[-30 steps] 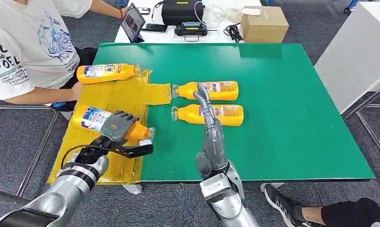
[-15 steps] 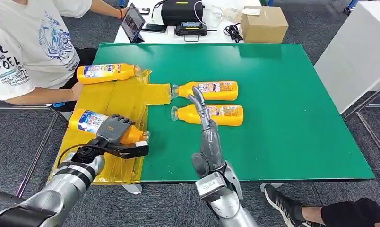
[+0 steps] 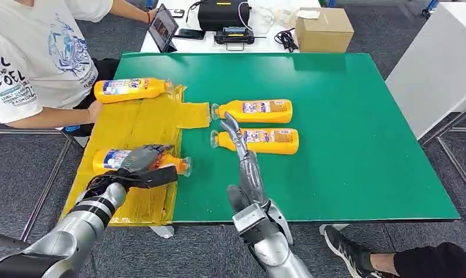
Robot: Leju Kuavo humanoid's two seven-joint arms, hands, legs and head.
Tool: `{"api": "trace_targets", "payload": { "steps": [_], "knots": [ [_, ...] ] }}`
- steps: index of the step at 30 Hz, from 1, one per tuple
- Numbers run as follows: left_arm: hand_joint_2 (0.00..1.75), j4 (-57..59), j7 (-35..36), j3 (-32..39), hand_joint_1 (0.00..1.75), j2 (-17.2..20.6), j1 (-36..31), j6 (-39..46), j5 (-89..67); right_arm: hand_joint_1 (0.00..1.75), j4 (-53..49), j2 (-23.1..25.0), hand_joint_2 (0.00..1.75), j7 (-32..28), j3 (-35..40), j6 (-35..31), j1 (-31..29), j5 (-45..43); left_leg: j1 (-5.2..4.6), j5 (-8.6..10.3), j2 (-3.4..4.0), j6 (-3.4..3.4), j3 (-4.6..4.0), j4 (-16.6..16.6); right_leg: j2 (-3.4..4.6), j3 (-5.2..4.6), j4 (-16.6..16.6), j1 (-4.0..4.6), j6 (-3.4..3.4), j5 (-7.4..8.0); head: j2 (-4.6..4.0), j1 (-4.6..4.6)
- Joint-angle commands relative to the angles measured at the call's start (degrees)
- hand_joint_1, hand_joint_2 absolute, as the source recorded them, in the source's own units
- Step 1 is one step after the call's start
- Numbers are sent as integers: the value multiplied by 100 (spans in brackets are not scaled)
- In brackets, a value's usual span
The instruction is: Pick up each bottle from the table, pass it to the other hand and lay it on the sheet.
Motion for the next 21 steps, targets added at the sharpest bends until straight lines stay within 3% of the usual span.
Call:
{"api": "trace_targets", "payload": {
  "steps": [1, 4, 7, 8, 11, 17, 21],
  "knots": [
    [175, 387, -385, 558, 0, -51, 217, -606, 621, 0, 858, -41, 0, 91, -64, 192, -357, -174, 6, -9, 17, -10, 39, -9, 15, 35, -12, 7, -12, -3, 0, 0],
    [175, 365, -436, 433, 0, -27, 234, -744, 704, 0, 914, -79, 0, 3, -61, -221, -416, 253, 7, -7, 16, -9, 36, -9, 15, 34, -11, 8, -13, -1, 0, 0],
    [175, 359, -464, 455, 0, -36, 206, -923, 838, 0, 861, -88, 0, 31, -159, -209, -423, 153, 7, -6, 13, -9, 40, -7, 12, 38, -9, 8, -13, -3, 0, 0],
    [175, 357, -492, 512, 0, -31, 199, -1056, 957, 0, 891, -83, 175, 48, -172, -207, -436, 145, 4, -4, 9, -6, 40, -7, 9, 38, -9, 5, -9, -2, 0, 0],
    [175, 76, -1158, 998, 0, -70, 255, -1574, 1855, 0, 1059, -95, 175, 58, -96, -288, -454, 293, 5, -3, 11, -6, 52, -8, 11, 49, -9, 6, -9, -1, 0, 0],
    [175, -520, -1580, 1537, 0, -218, 420, -2119, 3170, 0, 1220, -65, 175, 57, -35, -286, -453, 304, 16, -11, 17, -11, 59, -1, 14, 58, -9, 17, -15, -6, 0, 0],
    [175, -890, -1587, 1503, 0, -219, 547, -2497, 3656, 0, 1296, -67, 175, 56, -5, -278, -461, 299, 13, -9, 10, -9, 48, 1, 8, 48, -5, 14, -12, -7, 0, 2]
  ]
}}
